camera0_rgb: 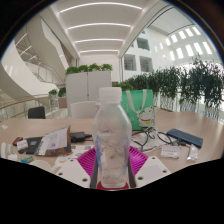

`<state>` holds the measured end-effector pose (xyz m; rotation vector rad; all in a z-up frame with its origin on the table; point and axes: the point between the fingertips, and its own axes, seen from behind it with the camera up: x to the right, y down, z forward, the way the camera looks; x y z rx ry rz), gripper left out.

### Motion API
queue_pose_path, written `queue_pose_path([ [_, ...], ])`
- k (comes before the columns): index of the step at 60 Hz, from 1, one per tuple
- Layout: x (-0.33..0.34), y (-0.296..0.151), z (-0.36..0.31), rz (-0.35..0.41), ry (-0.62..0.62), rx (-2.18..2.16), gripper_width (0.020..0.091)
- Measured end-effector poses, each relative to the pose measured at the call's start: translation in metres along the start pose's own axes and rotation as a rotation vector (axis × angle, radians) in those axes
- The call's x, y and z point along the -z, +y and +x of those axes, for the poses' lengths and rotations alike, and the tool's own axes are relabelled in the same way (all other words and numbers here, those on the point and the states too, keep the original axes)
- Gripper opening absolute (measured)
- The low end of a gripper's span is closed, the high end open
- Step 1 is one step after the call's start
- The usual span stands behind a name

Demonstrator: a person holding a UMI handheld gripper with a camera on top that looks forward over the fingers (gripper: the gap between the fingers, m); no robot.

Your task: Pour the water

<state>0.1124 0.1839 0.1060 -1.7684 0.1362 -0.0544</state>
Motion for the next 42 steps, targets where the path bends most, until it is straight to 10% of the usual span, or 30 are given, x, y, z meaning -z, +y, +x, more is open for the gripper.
queue_pose_path([
  [17,-0.005,0.044,-0.011,-0.068,-0.009,0.041,0.0448],
  [24,0.001,0.052,-0.004,-0.125,0.0,-0.003,0.0554],
  [31,0.03,0.049,-0.011,-0.185,-0.015,-0.013,0.0856],
  [42,0.107,0.042,-0.027,-0.234,-0.021,-0.021,0.0835],
])
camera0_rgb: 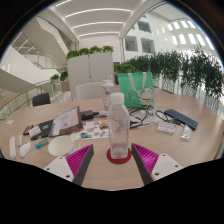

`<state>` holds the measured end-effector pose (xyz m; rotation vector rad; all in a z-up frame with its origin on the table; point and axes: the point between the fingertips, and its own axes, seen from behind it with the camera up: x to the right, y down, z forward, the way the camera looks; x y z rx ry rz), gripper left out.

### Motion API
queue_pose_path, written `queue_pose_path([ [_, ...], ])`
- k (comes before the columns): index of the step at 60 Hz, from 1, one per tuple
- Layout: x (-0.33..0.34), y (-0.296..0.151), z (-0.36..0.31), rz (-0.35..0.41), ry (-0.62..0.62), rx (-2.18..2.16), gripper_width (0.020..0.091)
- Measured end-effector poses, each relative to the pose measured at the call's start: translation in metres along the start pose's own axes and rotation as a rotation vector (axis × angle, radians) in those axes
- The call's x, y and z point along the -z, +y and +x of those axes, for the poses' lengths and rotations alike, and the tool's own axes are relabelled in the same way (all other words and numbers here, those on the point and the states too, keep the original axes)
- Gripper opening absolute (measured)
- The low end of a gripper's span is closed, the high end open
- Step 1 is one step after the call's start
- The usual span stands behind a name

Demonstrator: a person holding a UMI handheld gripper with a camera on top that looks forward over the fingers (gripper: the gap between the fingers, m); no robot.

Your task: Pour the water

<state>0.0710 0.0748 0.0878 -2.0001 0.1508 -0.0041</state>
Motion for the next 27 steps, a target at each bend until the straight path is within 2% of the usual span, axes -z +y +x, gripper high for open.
queue_pose_path([
  [7,0.055,0.001,-0.015,-0.023,0.004,-0.018,0.0836],
  [27,0.207,-0.019,-0.081,0.009,0.066,-0.006,0.0837],
])
